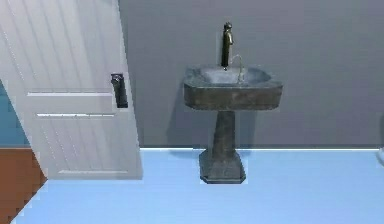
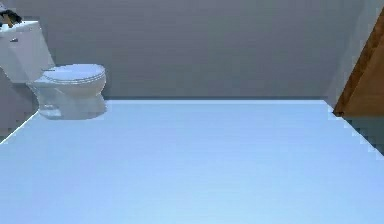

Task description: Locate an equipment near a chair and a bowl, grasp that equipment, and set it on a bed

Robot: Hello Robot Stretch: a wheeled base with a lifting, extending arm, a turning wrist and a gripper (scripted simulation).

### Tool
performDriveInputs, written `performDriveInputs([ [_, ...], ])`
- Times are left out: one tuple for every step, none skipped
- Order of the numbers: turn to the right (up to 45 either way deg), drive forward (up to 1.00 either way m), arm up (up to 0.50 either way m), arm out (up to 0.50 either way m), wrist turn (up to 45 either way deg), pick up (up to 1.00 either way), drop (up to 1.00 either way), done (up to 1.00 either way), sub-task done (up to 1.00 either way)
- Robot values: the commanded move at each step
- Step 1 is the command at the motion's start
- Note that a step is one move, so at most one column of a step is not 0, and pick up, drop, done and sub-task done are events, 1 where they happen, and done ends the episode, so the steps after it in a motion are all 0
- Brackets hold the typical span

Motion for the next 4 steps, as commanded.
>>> performDriveInputs([
  [-39.0, 0.00, 0.00, 0.00, 0.0, 0.00, 0.00, 0.00, 0.00],
  [0.0, 0.35, 0.00, 0.00, 0.0, 0.00, 0.00, 0.00, 0.00],
  [-30.0, 0.00, 0.00, 0.00, 0.0, 0.00, 0.00, 0.00, 0.00],
  [0.0, 0.10, 0.00, 0.00, 0.0, 0.00, 0.00, 0.00, 0.00],
])
